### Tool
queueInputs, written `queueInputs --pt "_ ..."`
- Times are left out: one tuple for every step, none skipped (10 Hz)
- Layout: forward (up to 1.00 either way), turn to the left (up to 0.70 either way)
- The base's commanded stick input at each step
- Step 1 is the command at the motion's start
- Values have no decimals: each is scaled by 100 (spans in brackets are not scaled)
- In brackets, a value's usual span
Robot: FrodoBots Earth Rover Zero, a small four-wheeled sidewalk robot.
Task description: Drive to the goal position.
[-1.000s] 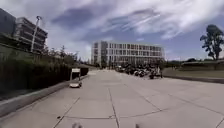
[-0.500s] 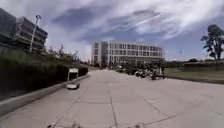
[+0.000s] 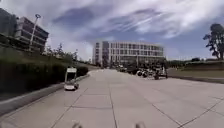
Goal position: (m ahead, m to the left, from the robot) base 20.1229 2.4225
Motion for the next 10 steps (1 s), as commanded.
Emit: queueInputs --pt "45 0" --pt "45 0" --pt "45 0" --pt "25 0" --pt "0 0" --pt "0 0" --pt "0 0" --pt "0 0" --pt "0 0" --pt "0 0"
